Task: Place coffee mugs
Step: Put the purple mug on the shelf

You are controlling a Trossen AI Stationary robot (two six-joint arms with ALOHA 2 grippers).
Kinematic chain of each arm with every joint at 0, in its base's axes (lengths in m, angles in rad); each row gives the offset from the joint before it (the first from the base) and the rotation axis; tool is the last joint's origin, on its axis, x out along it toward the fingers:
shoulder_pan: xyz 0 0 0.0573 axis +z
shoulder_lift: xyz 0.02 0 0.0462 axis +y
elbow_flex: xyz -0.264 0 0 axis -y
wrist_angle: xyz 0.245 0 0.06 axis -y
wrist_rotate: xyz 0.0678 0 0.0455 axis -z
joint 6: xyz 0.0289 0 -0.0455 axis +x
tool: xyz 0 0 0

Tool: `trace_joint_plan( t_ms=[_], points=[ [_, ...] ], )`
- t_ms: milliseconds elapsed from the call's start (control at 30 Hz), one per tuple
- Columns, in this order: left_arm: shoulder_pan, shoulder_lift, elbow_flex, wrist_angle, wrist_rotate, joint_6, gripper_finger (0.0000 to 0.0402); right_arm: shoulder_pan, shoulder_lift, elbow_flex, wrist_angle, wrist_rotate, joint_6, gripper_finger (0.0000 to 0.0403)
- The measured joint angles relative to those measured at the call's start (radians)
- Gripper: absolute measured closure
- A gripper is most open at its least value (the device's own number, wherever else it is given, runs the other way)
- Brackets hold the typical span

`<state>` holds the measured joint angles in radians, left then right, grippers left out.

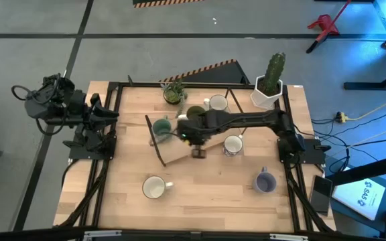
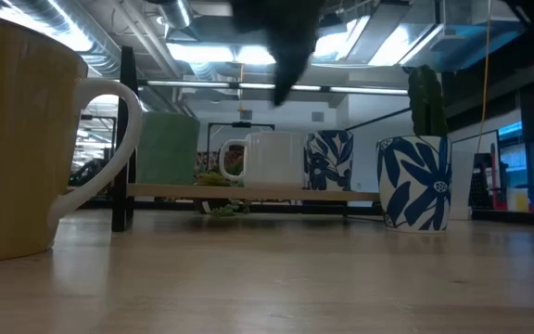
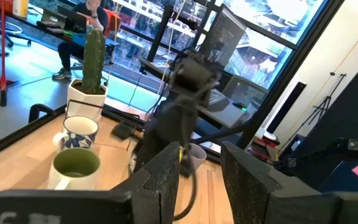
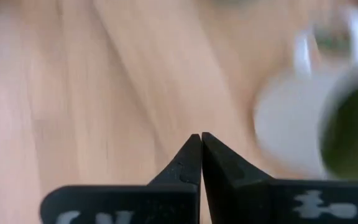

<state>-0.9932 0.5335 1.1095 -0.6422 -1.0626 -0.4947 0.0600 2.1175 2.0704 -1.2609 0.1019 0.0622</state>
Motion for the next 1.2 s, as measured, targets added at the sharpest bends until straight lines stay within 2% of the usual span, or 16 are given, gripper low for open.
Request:
trace_joint_plan(
  t_ms=[133,200,300,467,567,667,833,1067,1200],
  points=[
    [0.000,0.000,0.000,0.002,0.000,-0.001,0.0289,0.074,-0.056,0.004,-0.256,0.057,0.172,0.0402],
    [0.000,0.000,0.000,0.003,0.000,-0.001,0.0289,0.116,-0.085,0.003,-0.318,0.069,0.270,0.0398],
    [0.000,0.000,0.000,0.003,-0.009,-0.001,0.0289,0.192,-0.145,-0.040,-0.293,0.072,0.394,0.0370],
    [0.000,0.000,0.000,0.003,-0.035,-0.011,0.0289,0.329,-0.185,-0.130,-0.298,0.087,0.634,0.0290],
    [0.000,0.000,0.000,0.003,-0.055,-0.027,0.0289,0.402,-0.217,-0.217,-0.308,0.023,0.788,0.0249],
    [0.000,0.000,0.000,0.004,-0.055,-0.027,0.0289,0.470,-0.238,-0.329,-0.293,-0.031,0.941,0.0227],
    [0.000,0.000,0.000,0.005,-0.053,-0.028,0.0289,0.573,-0.298,-0.454,-0.275,-0.149,1.112,0.0216],
    [0.000,0.000,0.000,0.005,-0.025,-0.028,0.0289,0.653,-0.389,-0.580,-0.124,-0.152,1.351,0.0215],
    [0.000,0.000,0.000,0.005,-0.021,-0.029,0.0289,0.676,-0.392,-0.620,-0.060,-0.153,1.382,0.0215]
  ],
)
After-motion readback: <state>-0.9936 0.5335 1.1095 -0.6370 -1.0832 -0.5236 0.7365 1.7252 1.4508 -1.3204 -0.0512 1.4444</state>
